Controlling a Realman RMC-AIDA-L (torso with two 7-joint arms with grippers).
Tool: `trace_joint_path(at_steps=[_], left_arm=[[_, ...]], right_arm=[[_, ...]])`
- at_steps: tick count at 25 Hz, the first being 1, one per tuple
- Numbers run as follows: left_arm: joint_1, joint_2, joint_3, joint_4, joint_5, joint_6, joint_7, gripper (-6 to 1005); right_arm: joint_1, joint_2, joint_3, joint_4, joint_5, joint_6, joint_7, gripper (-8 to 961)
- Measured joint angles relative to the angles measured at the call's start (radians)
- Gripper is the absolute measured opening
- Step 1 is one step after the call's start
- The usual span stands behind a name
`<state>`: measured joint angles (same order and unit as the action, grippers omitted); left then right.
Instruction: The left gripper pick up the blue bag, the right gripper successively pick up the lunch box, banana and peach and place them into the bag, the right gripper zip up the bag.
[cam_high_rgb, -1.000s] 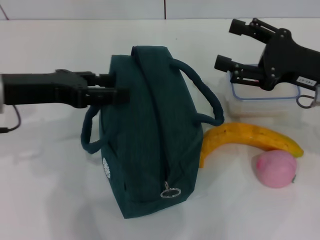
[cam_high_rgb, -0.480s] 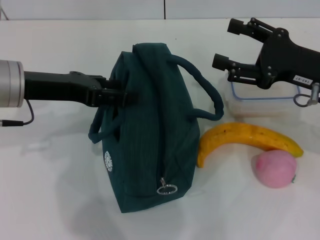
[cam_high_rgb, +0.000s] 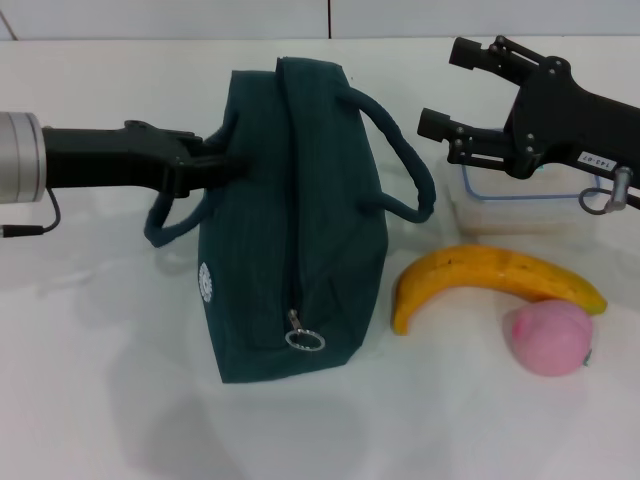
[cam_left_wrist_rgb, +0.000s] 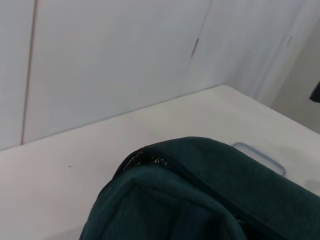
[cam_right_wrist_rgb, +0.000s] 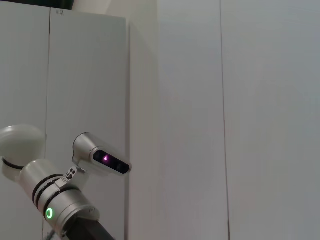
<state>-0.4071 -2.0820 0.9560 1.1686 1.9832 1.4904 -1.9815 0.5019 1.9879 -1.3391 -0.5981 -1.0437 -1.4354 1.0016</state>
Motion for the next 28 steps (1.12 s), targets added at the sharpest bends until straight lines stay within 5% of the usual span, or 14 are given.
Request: trace_joint_path(at_steps=[10,20,28], left_arm=[[-0.025,0.011,-0.001,-0.049,-0.002,-0.017,0.036,129],[-0.062,0.009,-0.010,-0.129,-0.055,-0.018,0.119,53],[-0.100,0.008,-0.010,-0.176,-0.054,-0.024,0.152,42]], right_arm=[[0.002,0.018,0.000,-0.001,0.006,0.049,-0.023,872],[0.003,0.038,-0.007,0.115,0.179,0.062,-0.062,871],[-0.010,0.040,-0.127,0.432,0.650,-0.176,-0.220,871]])
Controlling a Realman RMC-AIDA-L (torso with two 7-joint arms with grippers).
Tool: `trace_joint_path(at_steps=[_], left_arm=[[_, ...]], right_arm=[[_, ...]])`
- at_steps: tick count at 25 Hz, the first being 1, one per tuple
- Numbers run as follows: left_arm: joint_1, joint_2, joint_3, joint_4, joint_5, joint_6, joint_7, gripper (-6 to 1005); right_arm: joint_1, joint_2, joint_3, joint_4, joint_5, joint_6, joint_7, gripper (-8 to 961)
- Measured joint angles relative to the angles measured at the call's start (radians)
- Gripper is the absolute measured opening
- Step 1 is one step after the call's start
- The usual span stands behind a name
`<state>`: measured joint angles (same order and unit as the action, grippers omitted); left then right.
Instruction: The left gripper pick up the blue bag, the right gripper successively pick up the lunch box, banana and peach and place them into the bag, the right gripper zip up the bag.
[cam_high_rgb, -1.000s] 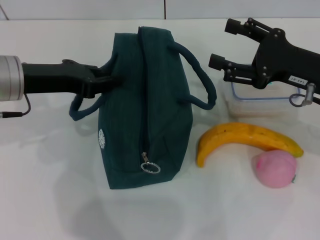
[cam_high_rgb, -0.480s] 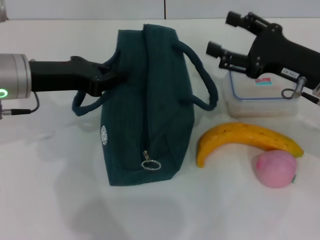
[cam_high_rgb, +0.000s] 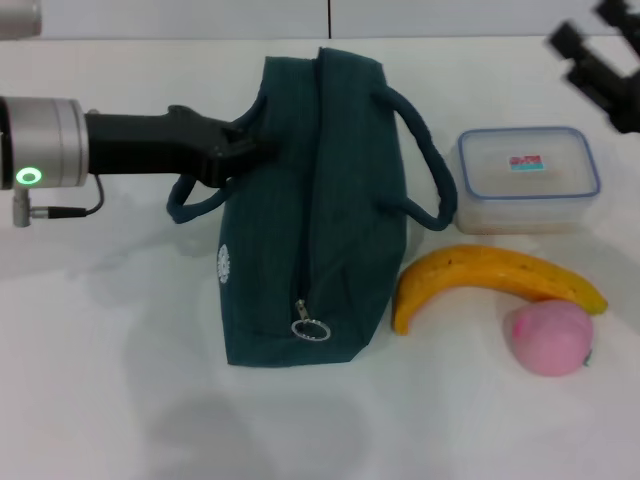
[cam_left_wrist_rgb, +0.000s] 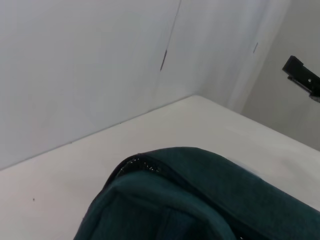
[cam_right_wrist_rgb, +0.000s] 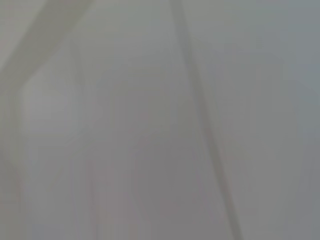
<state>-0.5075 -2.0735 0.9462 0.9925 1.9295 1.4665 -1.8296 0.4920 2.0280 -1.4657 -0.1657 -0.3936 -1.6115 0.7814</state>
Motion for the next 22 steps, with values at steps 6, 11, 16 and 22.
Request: trace_joint_path(at_steps=[6,11,16,22], left_arm=[[-0.026,-0.010,0.003,-0.039,-0.017,-0.022,-0.004,43],[-0.038,-0.010,0.002,-0.075,-0.023,-0.023,-0.007,41],[-0.035,-0.012,0.005,-0.077,-0.025,-0.023,-0.008,41],[-0.039,-0.013,0.007,-0.078,-0.026,-0.023,-0.006,40]], right_arm=[[-0.046,0.000,-0.034,0.075,0.179,0.035,0.201,871],[-0.108,0.000,-0.029,0.101,0.259,0.059,0.360,870],[-0.142,0.000,-0.033,0.111,0.294,0.167,0.541,870],[-0.131,0.000,-0.123,0.100,0.283,0.294,0.708,870]])
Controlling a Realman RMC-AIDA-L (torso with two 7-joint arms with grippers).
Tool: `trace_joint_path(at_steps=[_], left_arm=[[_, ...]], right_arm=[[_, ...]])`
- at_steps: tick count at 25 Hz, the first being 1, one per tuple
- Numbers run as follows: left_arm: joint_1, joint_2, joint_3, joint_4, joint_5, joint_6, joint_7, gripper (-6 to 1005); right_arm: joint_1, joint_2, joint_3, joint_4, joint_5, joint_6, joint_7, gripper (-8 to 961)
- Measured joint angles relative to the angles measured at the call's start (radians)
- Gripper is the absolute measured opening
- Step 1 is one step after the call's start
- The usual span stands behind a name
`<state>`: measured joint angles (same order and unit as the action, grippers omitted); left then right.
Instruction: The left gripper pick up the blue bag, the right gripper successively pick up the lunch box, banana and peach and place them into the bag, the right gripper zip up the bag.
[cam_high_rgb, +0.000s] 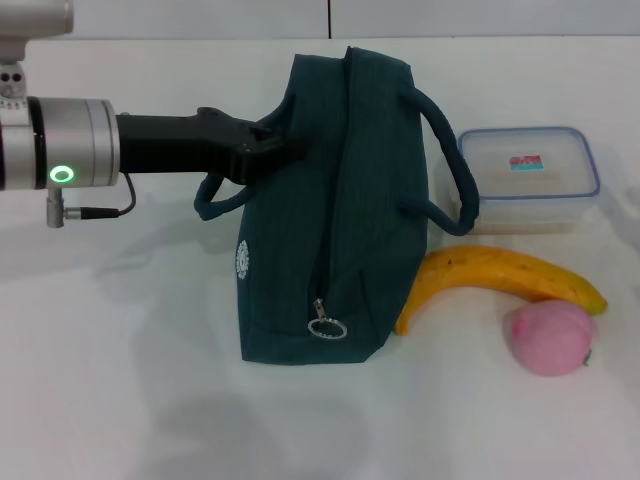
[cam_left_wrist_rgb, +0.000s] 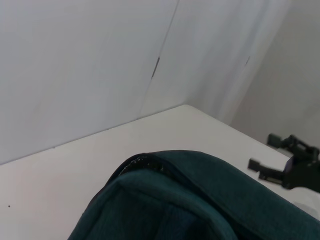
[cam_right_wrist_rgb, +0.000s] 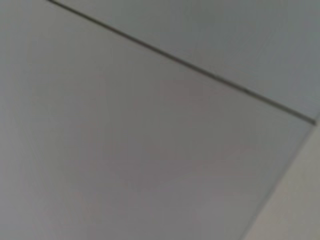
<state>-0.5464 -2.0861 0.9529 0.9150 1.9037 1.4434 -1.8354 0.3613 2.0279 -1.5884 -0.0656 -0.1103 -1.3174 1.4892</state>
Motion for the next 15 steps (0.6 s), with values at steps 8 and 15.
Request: trace_joint_path(at_steps=[8,15], left_arm=[[-0.001,0.000,0.003,-0.026,0.001,0.000,0.031,39],[0.000,0.000,0.022,-0.028,0.000,0.000,0.034,39]], right_arm=[[0.025,0.000,-0.140,-0.100,0.011,0.165,0.098,867],[0.053,0.000,-0.186,-0.115,0.014,0.248,0.164,864]])
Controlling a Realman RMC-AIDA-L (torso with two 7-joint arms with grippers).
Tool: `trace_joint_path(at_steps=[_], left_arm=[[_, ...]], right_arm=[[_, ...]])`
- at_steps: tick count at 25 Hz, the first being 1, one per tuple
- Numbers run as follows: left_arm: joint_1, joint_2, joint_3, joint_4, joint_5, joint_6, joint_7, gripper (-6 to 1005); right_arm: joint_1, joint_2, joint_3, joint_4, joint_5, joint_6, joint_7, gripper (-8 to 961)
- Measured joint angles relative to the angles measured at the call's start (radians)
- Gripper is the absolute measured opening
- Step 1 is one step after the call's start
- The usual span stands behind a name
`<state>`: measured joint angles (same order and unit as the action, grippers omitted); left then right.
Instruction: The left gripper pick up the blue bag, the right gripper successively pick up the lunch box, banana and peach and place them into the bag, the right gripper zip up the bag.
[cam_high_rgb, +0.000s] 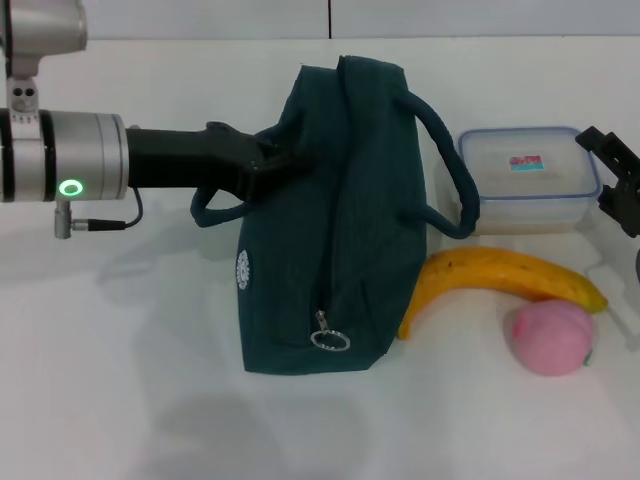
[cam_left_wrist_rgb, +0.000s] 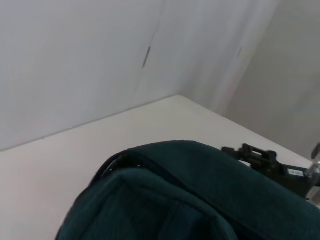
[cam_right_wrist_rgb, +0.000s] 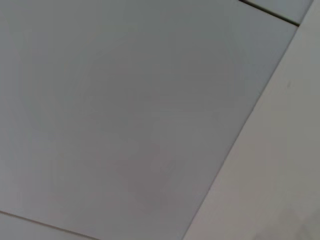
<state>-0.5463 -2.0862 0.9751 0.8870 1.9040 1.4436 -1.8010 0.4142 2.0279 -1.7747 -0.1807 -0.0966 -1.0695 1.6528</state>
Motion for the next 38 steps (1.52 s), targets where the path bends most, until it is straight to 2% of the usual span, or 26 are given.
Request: trace_joint_path(at_steps=[19,28,33,38], left_arm=[[-0.002,0.000,0.022,0.000,0.002,0.004,0.046,37],[-0.003,0.000,0.021,0.000,0.000,0.001,0.052,37],[-0.003,0.001,0.016,0.000,-0.002,0.000,0.052,37],[-0.004,0.001,0.020,0.000,-0.002,-0.002,0.057,37]], right_arm=[[0.039,0.000,-0.035,-0.028,0.068,0.041,0.001,856],[0.032,0.000,-0.037,-0.028,0.102,0.049,-0.011,853],[0.032,0.000,-0.036,-0.022,0.107,0.050,-0.011,681],[0.040,0.000,-0.042,-0.018,0.102,0.069,-0.004,451]])
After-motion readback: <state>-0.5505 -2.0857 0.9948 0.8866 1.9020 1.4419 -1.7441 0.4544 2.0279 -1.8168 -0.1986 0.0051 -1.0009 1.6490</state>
